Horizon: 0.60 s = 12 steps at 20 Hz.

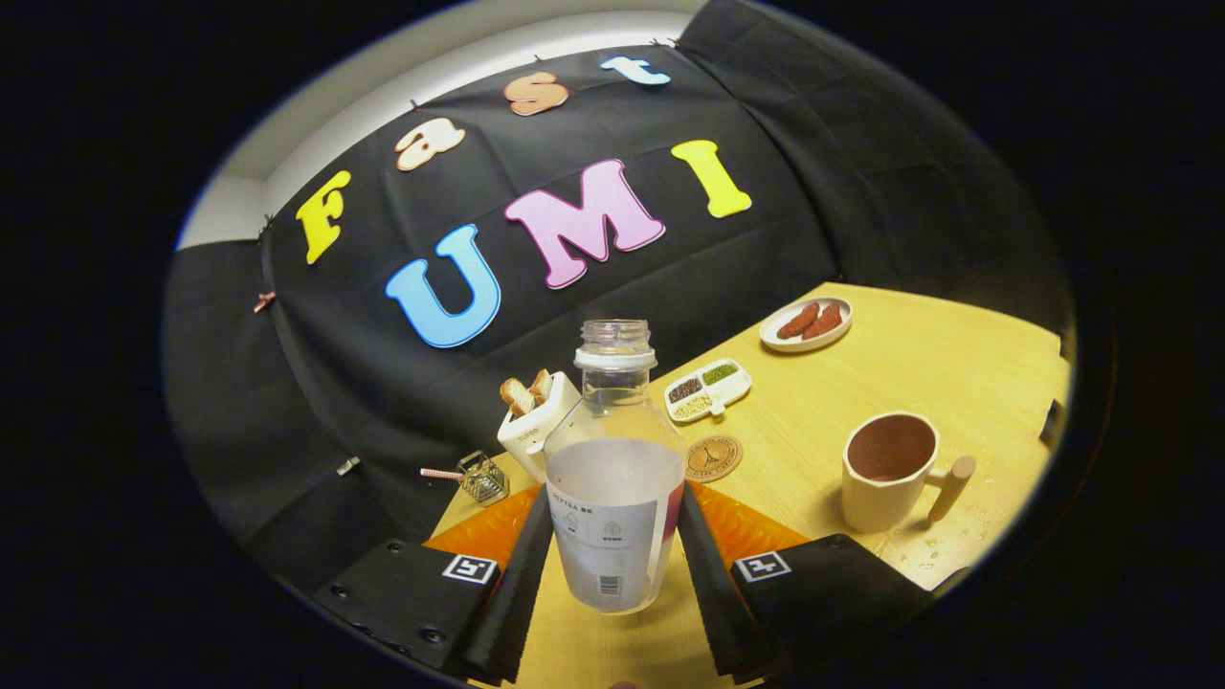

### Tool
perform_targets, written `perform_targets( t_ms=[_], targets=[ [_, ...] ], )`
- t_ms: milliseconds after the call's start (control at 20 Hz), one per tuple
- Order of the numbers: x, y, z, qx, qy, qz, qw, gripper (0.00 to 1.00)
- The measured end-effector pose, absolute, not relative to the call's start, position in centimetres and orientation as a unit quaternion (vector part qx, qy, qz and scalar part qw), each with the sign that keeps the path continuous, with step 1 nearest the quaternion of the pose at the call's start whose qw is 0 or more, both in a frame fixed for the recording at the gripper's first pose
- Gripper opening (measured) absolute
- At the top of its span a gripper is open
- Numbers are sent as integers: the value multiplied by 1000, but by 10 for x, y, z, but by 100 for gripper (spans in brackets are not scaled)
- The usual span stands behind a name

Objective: Take the bottle from table, then pour the juice into the cup, finally place the bottle on the coaster

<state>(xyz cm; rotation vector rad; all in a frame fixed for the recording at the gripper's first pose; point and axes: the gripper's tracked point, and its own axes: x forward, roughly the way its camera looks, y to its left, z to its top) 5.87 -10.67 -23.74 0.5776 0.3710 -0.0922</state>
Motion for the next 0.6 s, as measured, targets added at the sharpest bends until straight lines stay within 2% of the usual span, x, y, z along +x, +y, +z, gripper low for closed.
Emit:
perform_targets(
  t_ms=[600],
  targets=[
    [53,-113,-278,429,209,-68,876,75]
  ],
)
